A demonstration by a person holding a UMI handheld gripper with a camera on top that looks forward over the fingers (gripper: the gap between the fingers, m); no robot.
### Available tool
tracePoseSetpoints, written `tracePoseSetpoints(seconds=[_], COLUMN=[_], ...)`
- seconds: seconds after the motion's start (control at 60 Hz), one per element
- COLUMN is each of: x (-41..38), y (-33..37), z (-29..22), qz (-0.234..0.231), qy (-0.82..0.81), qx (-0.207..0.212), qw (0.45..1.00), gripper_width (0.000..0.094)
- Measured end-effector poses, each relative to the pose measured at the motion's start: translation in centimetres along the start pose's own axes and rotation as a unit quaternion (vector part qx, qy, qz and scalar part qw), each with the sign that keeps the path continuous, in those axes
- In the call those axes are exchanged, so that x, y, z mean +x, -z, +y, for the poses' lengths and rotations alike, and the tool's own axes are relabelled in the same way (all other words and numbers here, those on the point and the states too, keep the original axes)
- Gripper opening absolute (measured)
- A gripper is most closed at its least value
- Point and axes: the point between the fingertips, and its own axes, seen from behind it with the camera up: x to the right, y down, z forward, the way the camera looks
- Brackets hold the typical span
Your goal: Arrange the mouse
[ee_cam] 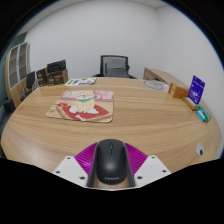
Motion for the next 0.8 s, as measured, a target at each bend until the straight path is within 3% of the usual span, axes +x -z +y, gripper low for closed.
tracePoseSetpoints(seconds=[0.25,0.35,0.583,0.8], x=[0.3,-0.3,0.9,-3.5], y=[0.2,1.4,4.7,-0.2], z=[0.1,-0.5,-12.9,-22.3], qz=[0.019,0.0,0.008,-0.004], qy=[-0.013,-0.025,-0.041,-0.008], qx=[-0.007,-0.024,0.043,0.084], qw=[1.0,0.999,0.998,0.996], gripper_width=[0.0304,0.0277,0.0278,0.0275])
